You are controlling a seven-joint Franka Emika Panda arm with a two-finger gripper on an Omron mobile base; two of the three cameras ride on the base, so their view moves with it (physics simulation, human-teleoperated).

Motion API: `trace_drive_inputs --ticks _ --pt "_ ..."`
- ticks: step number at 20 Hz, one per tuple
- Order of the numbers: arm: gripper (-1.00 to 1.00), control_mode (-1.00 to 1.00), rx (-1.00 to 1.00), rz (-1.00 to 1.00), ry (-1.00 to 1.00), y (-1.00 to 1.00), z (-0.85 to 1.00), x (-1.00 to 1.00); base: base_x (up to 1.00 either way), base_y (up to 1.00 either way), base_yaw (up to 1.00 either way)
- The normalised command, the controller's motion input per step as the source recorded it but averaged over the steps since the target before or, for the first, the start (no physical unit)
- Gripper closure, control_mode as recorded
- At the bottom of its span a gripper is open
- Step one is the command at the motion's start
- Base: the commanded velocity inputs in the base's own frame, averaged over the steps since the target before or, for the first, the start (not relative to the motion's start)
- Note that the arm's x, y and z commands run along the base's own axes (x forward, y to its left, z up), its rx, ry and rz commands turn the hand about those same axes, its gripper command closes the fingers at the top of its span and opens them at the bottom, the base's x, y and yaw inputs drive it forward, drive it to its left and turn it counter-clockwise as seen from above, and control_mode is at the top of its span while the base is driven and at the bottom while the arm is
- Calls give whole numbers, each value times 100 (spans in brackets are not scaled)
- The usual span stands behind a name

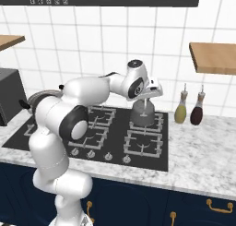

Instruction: Pick the kettle from the counter and place it on a stove burner. Then turn the burner on.

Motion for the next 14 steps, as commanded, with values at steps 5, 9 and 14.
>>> trace_drive_inputs --ticks 5,9,14 --pt "100 -100 0 0 0 0 0 29 0 0 0" --pt "100 -100 0 0 0 -1 0 34 0 0 0" --pt "100 -100 0 0 0 -5 -5 35 0 0 0"
